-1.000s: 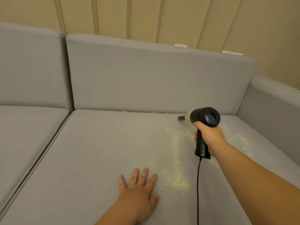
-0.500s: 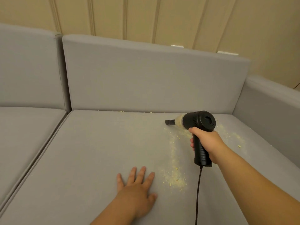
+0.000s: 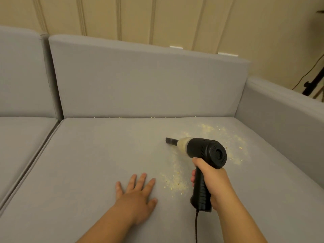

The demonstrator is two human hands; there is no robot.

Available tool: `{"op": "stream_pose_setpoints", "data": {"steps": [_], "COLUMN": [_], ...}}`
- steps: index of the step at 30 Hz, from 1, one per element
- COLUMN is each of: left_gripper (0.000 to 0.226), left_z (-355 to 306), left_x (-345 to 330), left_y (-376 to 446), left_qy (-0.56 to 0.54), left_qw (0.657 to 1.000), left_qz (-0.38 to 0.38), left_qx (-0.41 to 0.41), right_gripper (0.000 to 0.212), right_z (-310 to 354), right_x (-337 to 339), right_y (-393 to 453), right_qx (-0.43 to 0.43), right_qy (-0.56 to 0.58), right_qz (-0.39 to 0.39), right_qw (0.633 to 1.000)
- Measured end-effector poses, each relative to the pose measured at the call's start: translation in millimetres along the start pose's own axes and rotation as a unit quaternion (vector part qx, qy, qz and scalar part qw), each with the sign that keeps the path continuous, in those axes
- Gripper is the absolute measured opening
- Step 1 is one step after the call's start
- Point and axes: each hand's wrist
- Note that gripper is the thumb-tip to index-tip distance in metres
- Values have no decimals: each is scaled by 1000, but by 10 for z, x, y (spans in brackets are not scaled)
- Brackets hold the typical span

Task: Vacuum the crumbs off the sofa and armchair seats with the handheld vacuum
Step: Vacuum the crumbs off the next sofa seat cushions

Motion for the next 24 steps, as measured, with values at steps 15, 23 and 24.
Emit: {"op": "stream_pose_setpoints", "data": {"steps": [15, 23, 24], "left_gripper": [69, 64, 64], "left_z": [25, 10, 3], "left_x": [-17, -13, -10], "left_y": [16, 5, 4], "left_qy": [14, 12, 13], "left_qw": [1000, 1000, 1000], "left_qz": [7, 5, 6], "left_qx": [3, 9, 9], "right_gripper": [14, 14, 12], "right_z": [45, 10, 6], "right_x": [226, 267, 269], "right_y": [130, 18, -3], "right_qx": [46, 66, 72], "right_qy": [-44, -53, -55], "right_qz": [-54, -58, -69], "right_qw": [996, 995, 993]}}
Point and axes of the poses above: each hand's wrist, its own y-axis towards the middle knuckle, its own x-axis out of the back of the hand, z = x × y, and after that the axes turned 10 degrees about z, right-handed
